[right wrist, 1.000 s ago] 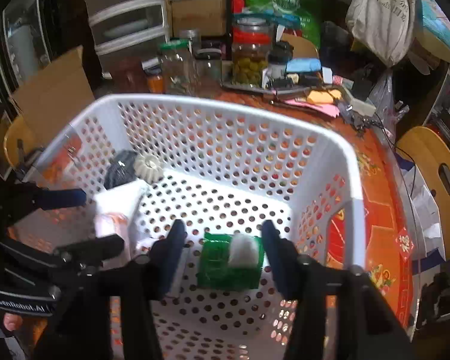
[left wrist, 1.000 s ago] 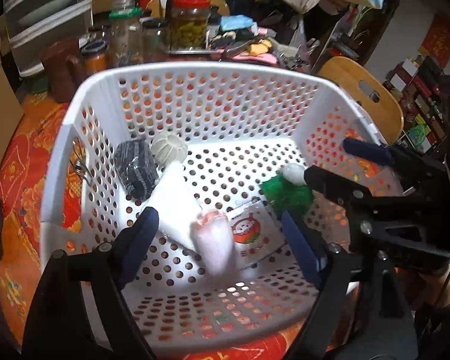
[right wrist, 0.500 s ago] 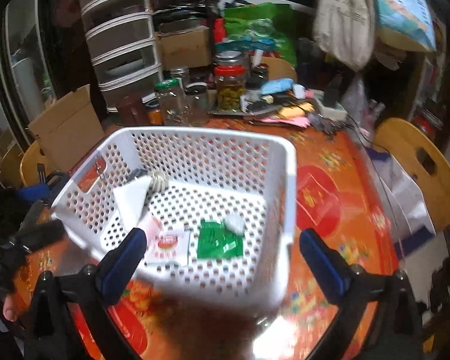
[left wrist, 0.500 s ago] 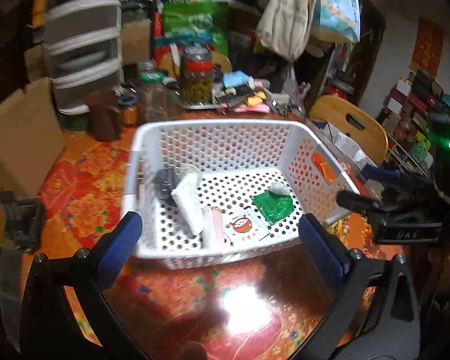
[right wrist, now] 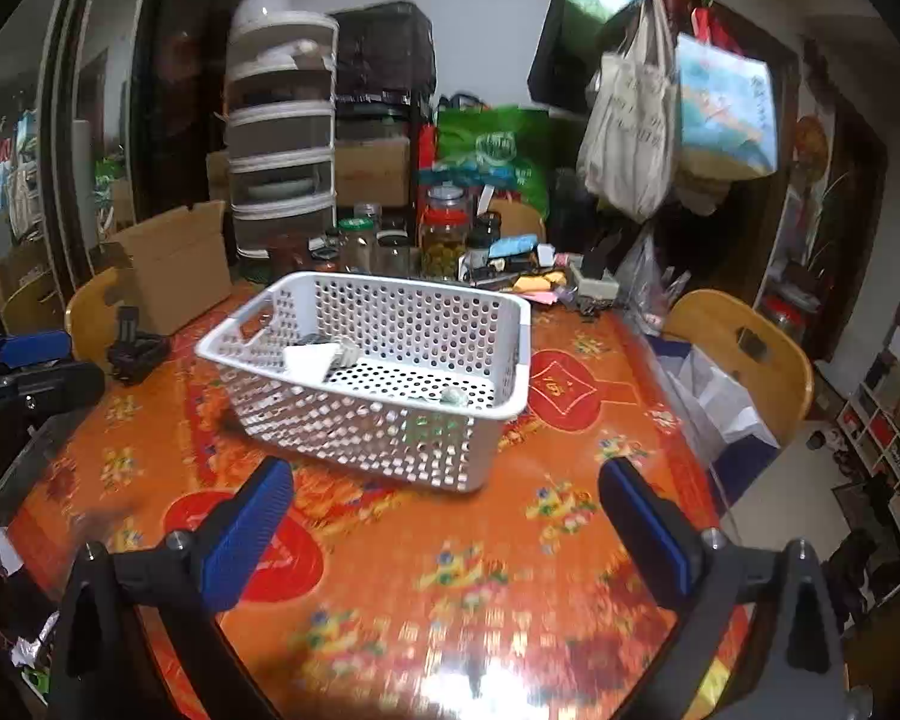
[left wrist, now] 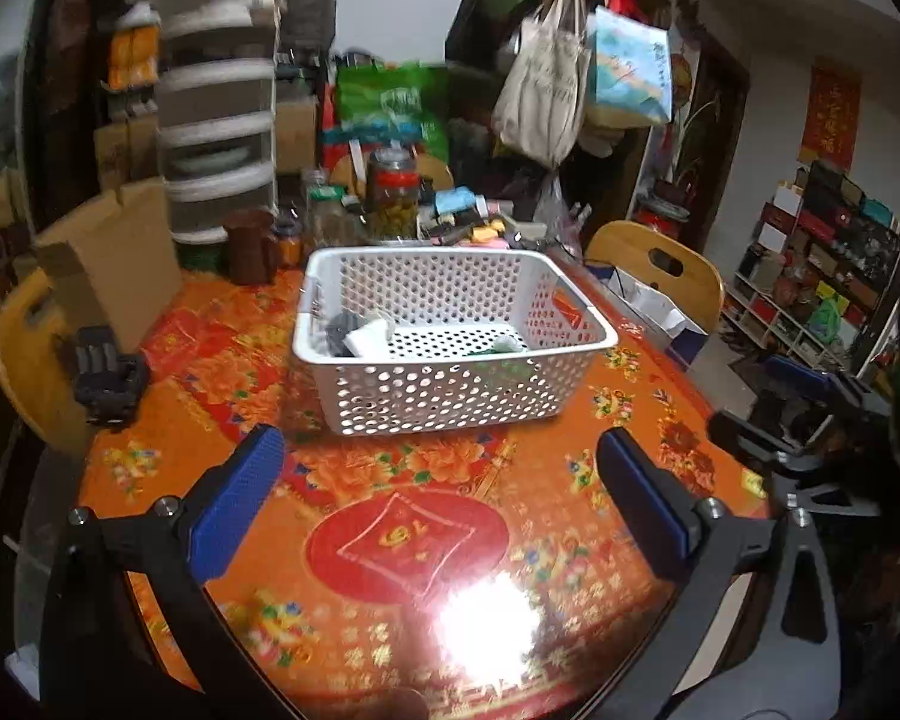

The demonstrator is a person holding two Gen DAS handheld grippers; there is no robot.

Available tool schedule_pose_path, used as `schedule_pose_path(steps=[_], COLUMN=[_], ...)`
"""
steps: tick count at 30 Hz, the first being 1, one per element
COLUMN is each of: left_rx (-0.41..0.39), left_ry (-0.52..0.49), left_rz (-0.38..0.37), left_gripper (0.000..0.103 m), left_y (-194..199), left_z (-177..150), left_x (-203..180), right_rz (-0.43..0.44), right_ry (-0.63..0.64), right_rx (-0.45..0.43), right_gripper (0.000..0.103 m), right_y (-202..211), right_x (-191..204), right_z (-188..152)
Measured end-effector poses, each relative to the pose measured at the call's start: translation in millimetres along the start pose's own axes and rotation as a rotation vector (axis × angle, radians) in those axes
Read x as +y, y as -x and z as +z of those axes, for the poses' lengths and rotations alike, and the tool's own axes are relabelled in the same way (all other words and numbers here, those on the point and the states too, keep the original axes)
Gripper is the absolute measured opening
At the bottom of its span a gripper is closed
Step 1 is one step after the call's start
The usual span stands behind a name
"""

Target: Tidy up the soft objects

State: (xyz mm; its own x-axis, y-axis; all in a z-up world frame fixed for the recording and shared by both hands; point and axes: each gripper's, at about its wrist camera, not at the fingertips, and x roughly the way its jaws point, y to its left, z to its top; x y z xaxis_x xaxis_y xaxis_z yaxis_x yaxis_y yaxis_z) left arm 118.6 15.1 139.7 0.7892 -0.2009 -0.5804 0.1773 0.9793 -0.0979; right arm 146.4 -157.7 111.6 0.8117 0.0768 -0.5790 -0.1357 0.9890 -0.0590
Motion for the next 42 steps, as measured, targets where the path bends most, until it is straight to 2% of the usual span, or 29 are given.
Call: schedule_pose_path(steps=[3, 7, 11, 14, 24, 42], left_rx=[-0.057, -0.066, -0.065, -0.07, -0.06, -0.056], left_ry=[-0.026, -0.035, -0.045, -0.044, -0.036, -0.033], left_rz=[0.059, 0.027, 0.049, 0.046, 0.08, 0.084], left_gripper=[0.103, 0.103, 0.103, 0.103, 0.103, 0.103], left_y=[39.6, 75.1, 91.6, 94.3, 72.5, 68.3], left_z=[-25.7, -56.5, -79.4, -84.6, -76.0, -75.7], left_x=[-11.6, -25.7, -36.2, -43.1, -48.8, -43.4], right_rz=[0.004, -0.015, -0.017, 0.028, -0.007, 0.008], right_ry=[-0.015, -0.01, -0.035, -0.06, -0.087, -0.089], right_rx=[-0.027, -0.084, -0.103, -0.076, -0.053, -0.043], right_gripper=[0.102, 0.102, 0.102, 0.102, 0.102, 0.102], right_y=[38.4, 86.4, 110.2, 110.5, 98.4, 98.1], right_x=[9.6, 24.8, 29.0, 27.9, 18.5, 16.0], right_z=[-20.2, -45.4, -61.2, -64.5, -65.3, -67.5])
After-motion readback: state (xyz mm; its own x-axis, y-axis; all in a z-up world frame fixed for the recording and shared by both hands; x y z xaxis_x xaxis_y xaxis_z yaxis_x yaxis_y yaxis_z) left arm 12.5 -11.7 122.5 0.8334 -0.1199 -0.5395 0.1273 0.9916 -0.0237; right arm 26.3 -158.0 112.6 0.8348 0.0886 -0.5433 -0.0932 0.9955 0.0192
